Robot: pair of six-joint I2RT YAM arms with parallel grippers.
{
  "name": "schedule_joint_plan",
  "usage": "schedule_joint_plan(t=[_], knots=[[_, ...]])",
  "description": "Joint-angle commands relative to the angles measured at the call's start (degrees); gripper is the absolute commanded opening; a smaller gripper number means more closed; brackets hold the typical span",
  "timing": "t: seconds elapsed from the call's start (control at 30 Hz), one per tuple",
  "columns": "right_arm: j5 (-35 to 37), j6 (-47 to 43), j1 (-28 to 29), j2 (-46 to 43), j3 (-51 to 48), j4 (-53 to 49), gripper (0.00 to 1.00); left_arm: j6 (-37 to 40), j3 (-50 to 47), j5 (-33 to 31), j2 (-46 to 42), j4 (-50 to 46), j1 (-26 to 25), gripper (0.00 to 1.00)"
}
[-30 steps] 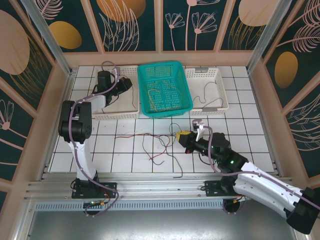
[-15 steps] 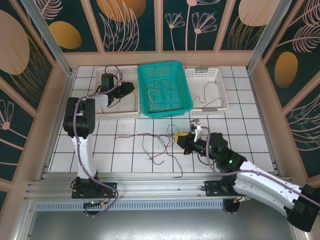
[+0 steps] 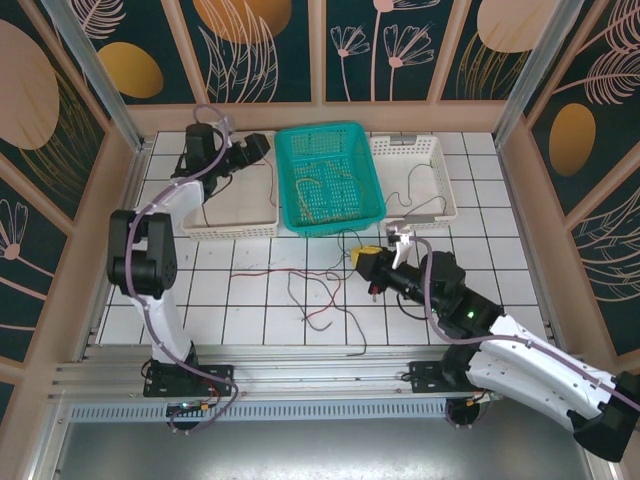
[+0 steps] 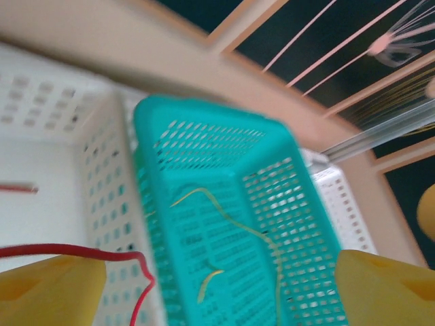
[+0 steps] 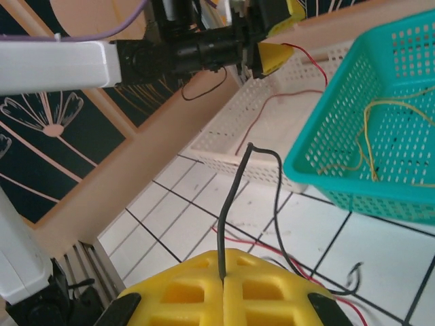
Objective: Untangle the cables
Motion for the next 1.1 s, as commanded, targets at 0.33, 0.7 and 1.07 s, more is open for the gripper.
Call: schedule_joint_plan(t=[0.33, 0.7, 1.07], knots=[[-0.1, -3.5, 0.4, 6.9, 15.2, -5.8, 0.00, -1.5, -21.0, -10.4, -26.2, -2.8, -10.6, 0.98], [3.2, -7.9, 0.4, 10.4, 31.1, -14.5, 0.00, -2.1, -31.1, -16.1, -34.0, -3.8, -10.8, 0.98], [7.6, -10.4, 0.4, 11.9, 42.7, -19.8, 0.00, -4.7, -29.6, -28.2, -31.7, -7.5, -10.5, 0.98]])
